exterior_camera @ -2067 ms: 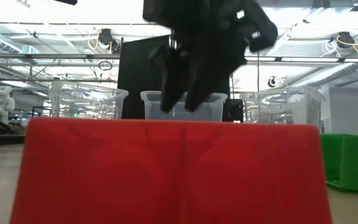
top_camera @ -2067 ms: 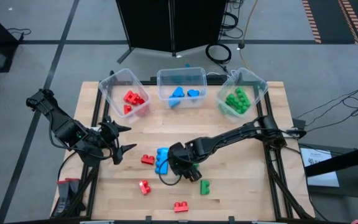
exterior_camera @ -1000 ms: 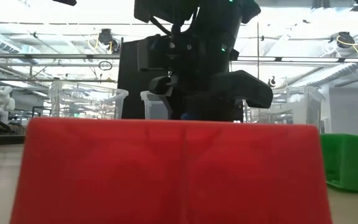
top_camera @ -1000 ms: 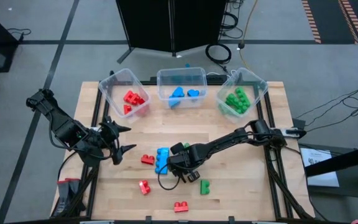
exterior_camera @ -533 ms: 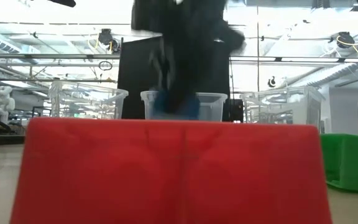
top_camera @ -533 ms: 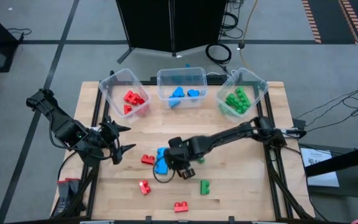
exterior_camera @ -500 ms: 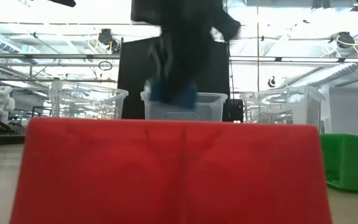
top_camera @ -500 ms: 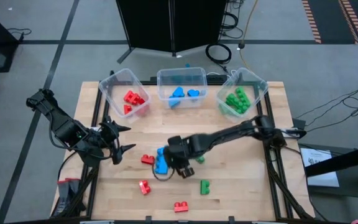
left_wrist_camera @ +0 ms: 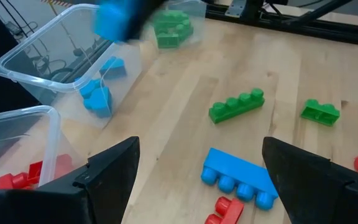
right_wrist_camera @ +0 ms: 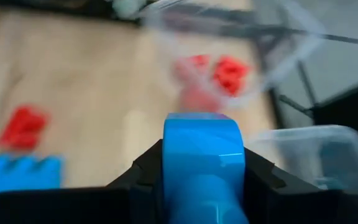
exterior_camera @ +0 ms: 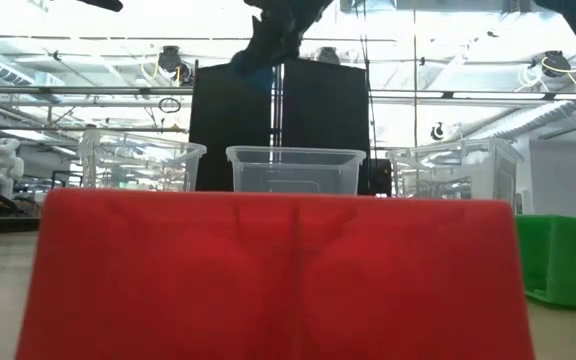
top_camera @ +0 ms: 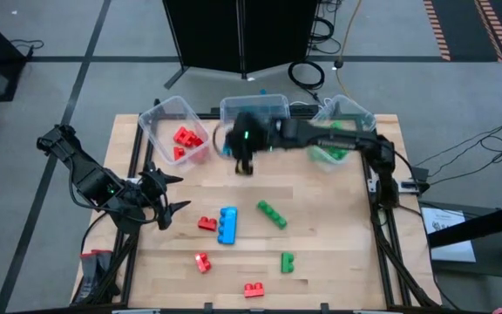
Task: Sort blocks
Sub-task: Put the blue game piece into the middle transparent bin
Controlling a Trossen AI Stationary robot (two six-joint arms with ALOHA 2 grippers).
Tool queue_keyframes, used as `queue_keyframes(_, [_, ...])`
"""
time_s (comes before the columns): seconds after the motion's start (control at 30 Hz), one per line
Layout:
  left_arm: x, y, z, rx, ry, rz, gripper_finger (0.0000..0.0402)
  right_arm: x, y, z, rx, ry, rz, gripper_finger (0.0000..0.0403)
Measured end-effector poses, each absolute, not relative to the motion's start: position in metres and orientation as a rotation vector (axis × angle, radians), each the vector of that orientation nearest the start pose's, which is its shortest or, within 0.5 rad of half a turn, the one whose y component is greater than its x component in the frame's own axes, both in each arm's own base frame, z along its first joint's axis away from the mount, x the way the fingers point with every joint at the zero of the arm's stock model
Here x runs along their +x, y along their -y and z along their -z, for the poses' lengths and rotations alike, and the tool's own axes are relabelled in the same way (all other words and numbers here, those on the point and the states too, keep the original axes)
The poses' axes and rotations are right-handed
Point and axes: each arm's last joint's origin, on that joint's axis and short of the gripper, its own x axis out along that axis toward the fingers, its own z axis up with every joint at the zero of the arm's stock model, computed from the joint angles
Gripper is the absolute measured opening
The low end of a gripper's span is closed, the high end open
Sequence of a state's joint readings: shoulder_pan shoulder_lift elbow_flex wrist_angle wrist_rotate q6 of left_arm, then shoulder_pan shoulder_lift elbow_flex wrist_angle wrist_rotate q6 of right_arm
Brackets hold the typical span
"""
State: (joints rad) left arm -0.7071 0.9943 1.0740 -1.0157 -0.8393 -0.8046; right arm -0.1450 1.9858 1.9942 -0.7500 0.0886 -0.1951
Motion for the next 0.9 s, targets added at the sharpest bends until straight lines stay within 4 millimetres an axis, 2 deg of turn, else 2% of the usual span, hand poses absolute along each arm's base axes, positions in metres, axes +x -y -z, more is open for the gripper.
queue_keyframes(0.1, [0.141,0.092,-0.334,-0.119,-0.558,-0.369,0.0336,0.433,0.102,-0.347,-0.104,-0.716,0.245,0.0114])
queue_keyframes(0.2, [0.141,0.092,-0.334,-0.119,-0.554,-0.373,0.0336,0.428,0.135,-0.341,-0.042,-0.718,0.328,0.0114])
queue_keyframes(0.43, [0.141,0.092,-0.334,-0.123,-0.548,-0.38,0.0336,0.42,0.198,-0.307,0.094,-0.804,0.473,0.0114])
queue_keyframes(0.7, [0.141,0.092,-0.335,-0.145,-0.539,-0.388,0.0336,0.42,0.231,-0.259,0.215,-0.917,0.539,0.0114])
queue_keyframes(0.77, [0.141,0.092,-0.335,-0.147,-0.539,-0.389,0.0336,0.422,0.234,-0.245,0.224,-0.963,0.545,0.0114])
queue_keyframes(0.9, [0.141,0.092,-0.335,-0.17,-0.534,-0.395,0.0336,0.424,0.235,-0.231,0.238,-1.008,0.53,0.0114])
